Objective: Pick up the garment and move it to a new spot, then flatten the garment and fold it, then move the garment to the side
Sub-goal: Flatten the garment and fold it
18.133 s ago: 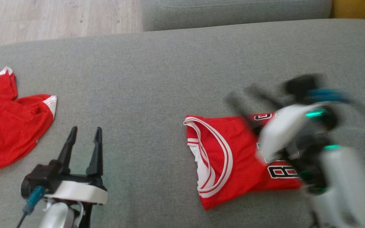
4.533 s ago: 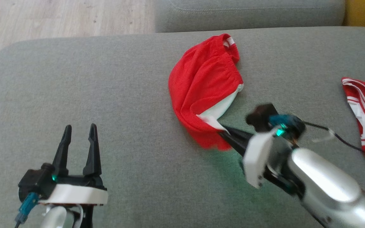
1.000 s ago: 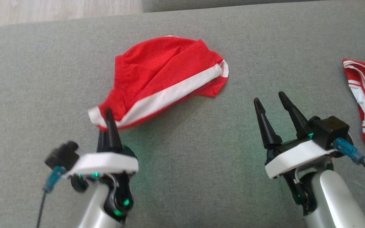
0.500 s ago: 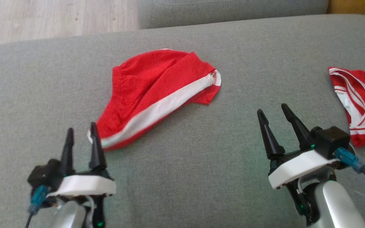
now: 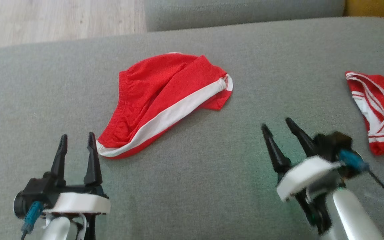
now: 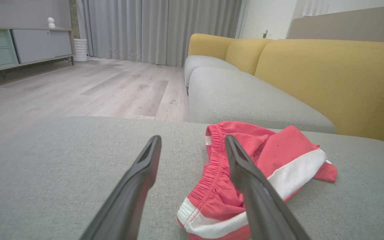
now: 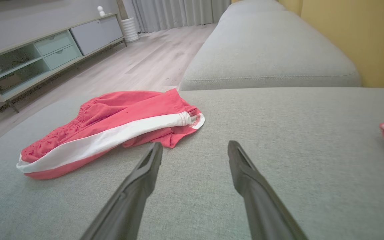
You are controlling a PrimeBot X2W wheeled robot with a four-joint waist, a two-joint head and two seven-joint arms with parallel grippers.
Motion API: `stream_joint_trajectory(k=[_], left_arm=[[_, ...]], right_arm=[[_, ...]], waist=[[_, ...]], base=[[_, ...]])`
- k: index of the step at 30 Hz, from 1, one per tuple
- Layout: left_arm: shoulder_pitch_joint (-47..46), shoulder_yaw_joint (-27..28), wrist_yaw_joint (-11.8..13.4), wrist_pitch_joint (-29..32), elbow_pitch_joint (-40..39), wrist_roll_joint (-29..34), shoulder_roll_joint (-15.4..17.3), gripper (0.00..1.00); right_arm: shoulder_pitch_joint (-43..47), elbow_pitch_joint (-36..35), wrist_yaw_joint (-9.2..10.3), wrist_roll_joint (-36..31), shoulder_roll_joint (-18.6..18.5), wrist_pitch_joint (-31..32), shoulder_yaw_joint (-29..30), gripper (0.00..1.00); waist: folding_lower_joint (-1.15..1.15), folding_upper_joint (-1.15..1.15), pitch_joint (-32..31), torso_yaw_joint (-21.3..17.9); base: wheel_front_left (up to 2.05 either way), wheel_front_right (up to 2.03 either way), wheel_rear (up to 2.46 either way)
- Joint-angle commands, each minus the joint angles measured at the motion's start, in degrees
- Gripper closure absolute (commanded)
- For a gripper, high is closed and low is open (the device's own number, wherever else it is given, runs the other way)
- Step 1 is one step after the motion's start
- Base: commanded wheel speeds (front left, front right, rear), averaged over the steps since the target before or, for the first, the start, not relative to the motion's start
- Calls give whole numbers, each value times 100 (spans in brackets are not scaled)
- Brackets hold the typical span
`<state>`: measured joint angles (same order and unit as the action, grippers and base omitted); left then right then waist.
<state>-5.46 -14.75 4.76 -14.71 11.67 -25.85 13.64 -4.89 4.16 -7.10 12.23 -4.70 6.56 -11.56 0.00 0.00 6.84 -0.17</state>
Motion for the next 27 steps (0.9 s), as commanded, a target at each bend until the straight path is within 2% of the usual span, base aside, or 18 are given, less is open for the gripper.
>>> stream_joint_trajectory(k=[1, 6, 8, 13, 17, 27], left_arm=[[-183, 173, -30, -27, -198, 50, 141, 0], [-429, 114, -132, -27, -280, 95, 177, 0], [-627, 93, -181, -28, -308, 120, 150, 0], [-833, 54, -246, -28, -314, 162, 35, 0], [-902, 61, -298, -29, -284, 194, -62, 0], [-987, 194, -439, -29, -240, 315, -226, 0]], right_arm=[[-473, -111, -39, 72, -75, 90, -190, 0], [-1669, 589, -39, 454, -41, 632, -355, 0], [-2407, 1269, -39, 590, -24, 934, -402, 0], [-3196, 2465, -39, 679, 19, 1308, -440, 0], [-3540, 3189, -39, 671, 30, 1341, -484, 0], [-4097, 4135, -39, 737, 59, 720, -546, 0]], waist=[[0, 0, 107, 42], [0, 0, 514, 257], [0, 0, 753, 472], [0, 0, 992, 803], [0, 0, 1083, 971], [0, 0, 1205, 1080]], base=[[0, 0, 0], [0, 0, 0], [0, 0, 0], [0, 0, 0], [0, 0, 0], [0, 0, 0]])
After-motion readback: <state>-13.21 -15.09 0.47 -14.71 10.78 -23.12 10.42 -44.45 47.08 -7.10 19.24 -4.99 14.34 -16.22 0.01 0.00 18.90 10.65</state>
